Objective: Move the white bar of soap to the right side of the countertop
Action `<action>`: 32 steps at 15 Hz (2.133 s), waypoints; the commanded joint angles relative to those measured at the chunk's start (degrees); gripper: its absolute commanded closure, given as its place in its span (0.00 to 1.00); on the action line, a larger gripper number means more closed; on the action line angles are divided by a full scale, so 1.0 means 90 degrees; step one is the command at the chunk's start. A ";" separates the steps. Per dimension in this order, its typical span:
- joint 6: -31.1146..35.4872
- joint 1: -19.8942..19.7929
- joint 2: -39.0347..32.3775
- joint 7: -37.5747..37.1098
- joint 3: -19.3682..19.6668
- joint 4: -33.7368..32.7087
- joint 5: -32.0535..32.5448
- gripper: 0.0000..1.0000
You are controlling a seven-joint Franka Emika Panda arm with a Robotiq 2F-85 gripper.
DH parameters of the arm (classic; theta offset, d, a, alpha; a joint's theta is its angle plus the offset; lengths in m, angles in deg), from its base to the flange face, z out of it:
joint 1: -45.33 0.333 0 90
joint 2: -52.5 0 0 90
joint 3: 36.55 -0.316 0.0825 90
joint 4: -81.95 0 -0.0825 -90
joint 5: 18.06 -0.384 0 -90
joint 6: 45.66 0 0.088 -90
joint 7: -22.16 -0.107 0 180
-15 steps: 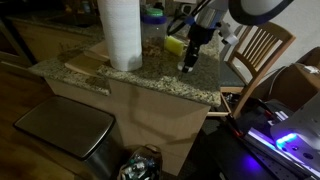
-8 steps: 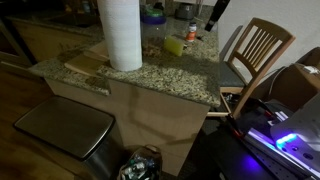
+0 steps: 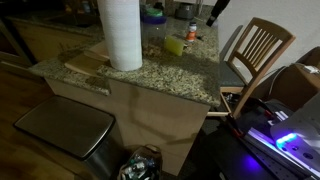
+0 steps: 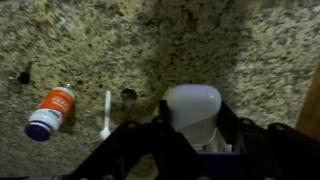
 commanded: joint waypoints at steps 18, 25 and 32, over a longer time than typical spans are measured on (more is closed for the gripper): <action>0.1741 -0.2048 -0.2526 -0.2859 0.0176 -0.0321 0.1498 0.76; 0.3181 -0.1881 -0.3079 -0.3183 0.0262 -0.0126 0.0559 0.76; 0.3534 -0.1711 -0.3219 -0.2947 0.0225 -0.0093 0.0384 0.76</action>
